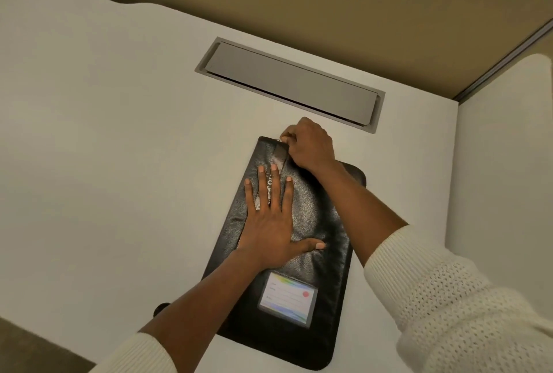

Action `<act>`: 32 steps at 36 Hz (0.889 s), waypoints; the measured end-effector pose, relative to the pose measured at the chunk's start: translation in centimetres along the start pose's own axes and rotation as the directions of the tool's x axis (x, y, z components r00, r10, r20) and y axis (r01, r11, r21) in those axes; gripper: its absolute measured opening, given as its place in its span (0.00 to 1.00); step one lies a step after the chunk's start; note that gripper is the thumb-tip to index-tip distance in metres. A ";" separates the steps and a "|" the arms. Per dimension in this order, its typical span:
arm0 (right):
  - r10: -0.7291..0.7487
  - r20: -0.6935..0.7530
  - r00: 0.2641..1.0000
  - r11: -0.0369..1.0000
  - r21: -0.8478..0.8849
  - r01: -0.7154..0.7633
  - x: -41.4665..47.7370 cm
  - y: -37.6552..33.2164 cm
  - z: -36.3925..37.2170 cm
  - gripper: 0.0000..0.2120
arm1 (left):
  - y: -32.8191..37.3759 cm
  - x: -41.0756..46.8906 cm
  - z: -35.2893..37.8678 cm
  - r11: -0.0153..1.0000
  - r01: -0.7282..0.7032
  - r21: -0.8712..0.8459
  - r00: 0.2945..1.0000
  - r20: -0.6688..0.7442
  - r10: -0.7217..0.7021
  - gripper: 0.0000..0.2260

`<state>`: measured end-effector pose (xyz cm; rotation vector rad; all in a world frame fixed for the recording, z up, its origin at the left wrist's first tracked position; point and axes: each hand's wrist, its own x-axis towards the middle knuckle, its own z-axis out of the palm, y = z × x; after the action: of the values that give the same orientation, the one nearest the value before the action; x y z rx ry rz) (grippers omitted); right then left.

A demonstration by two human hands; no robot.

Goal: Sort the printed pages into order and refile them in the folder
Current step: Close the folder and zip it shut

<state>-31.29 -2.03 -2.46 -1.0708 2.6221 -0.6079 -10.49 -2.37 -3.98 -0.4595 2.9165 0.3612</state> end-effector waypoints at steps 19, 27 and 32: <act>0.304 -0.209 0.929 0.951 0.005 -0.310 -24.0 4.8 3.5 0.30 | -3.4 -1.9 -1.3 0.994 -0.007 -0.112 0.991 -0.133 -0.008 0.53; 0.325 -0.226 0.918 0.942 0.156 -0.295 -28.5 3.7 5.8 0.31 | -5.0 -5.2 -1.0 0.921 0.025 -0.390 0.995 -0.082 -0.062 0.53; 0.354 -0.262 0.898 0.928 0.220 -0.302 -29.6 2.6 6.7 0.31 | -5.6 -5.4 -1.0 0.890 0.012 -0.457 0.997 -0.068 -0.048 0.54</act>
<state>-9.63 18.70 -7.60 -0.4937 2.8421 -0.9589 -3.80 -6.26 -3.10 -0.5899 2.8783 1.0601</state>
